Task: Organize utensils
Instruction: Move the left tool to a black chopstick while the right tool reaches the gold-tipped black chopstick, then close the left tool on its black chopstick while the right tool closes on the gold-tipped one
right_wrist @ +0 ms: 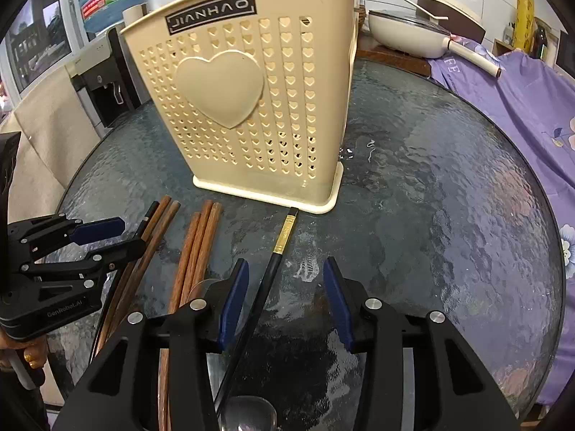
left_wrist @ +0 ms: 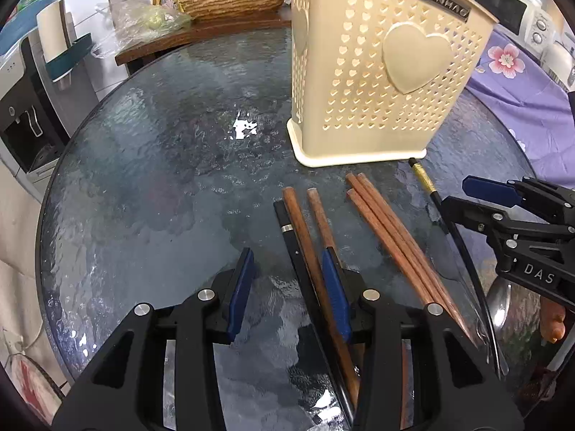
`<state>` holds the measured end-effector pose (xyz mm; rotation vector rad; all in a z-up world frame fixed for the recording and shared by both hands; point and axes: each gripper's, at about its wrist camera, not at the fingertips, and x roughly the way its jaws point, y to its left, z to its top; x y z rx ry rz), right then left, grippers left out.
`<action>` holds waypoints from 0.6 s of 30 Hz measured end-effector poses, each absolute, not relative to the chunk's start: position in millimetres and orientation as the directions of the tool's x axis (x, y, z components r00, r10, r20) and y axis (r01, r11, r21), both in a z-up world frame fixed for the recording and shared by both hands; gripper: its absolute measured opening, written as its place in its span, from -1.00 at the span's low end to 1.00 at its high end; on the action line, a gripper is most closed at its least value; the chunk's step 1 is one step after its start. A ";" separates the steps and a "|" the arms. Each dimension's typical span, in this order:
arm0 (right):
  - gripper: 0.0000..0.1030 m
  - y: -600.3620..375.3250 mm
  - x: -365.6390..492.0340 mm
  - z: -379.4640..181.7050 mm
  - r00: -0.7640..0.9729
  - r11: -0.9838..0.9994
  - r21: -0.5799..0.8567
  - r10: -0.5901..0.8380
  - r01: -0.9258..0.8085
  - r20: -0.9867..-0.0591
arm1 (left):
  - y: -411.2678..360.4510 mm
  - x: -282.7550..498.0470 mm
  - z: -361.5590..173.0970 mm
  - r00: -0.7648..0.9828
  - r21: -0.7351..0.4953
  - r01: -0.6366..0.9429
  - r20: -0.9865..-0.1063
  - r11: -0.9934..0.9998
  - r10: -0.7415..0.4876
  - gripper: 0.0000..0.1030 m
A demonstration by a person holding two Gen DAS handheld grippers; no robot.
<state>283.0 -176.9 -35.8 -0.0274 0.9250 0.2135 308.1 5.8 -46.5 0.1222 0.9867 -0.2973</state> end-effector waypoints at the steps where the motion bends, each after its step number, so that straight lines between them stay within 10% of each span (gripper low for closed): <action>1: -0.22 -176.4 285.0 -36.7 0.579 0.980 0.065 0.165 -0.189 -0.798 | 5.7 309.6 -46.5 0.519 -0.024 0.300 -0.835 0.954 -0.184 -0.28; 18: -0.52 -165.9 302.5 -44.0 0.546 0.986 0.040 0.123 -0.161 -0.829 | 23.7 315.7 -38.5 0.532 -0.074 0.278 -0.819 0.958 -0.218 -0.42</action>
